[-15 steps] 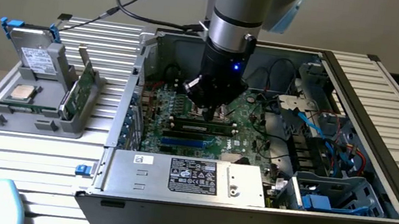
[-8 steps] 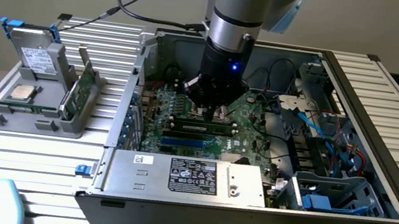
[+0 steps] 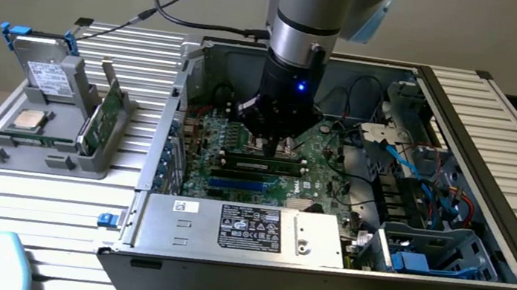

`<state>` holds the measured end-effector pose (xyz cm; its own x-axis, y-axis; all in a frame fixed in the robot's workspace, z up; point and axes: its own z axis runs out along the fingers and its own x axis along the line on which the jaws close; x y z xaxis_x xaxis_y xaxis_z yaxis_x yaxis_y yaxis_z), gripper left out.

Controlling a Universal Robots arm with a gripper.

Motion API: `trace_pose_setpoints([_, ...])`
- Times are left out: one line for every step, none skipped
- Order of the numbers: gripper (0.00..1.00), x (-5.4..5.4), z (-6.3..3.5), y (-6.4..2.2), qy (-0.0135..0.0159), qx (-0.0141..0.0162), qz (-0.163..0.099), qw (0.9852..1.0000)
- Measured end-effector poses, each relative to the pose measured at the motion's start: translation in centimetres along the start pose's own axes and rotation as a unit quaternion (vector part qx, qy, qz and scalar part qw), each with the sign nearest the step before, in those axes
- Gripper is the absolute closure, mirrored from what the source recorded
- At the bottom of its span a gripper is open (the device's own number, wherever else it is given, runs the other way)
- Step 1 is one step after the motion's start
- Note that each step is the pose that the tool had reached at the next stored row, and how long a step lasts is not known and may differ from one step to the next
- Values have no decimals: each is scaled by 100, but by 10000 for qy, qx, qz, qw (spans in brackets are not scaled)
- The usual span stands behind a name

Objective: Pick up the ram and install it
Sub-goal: 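Press down the ram until it locks into place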

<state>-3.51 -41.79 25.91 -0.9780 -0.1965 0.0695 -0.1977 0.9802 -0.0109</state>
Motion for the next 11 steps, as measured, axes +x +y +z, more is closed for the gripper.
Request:
trace_pose_setpoints([89,0,0,0,-6,-3,64,10000])
trace_pose_setpoints([89,0,0,0,-12,-6,125,9999])
trace_pose_setpoints([89,0,0,0,-18,-9,188,9998])
trace_pose_setpoints([89,0,0,0,-25,-12,247,9997])
trace_pose_setpoints([89,0,1,0,-31,-15,306,9995])
trace_pose_setpoints([89,0,1,0,-38,-18,368,9993])
trace_pose_setpoints([89,0,1,0,-45,-20,427,9991])
trace_pose_setpoints([89,0,1,0,-52,-23,487,9988])
trace_pose_setpoints([89,0,1,0,-59,-26,546,9985])
trace_pose_setpoints([89,0,1,0,-65,-29,603,9982])
trace_pose_setpoints([89,0,1,0,-72,-31,665,9978])
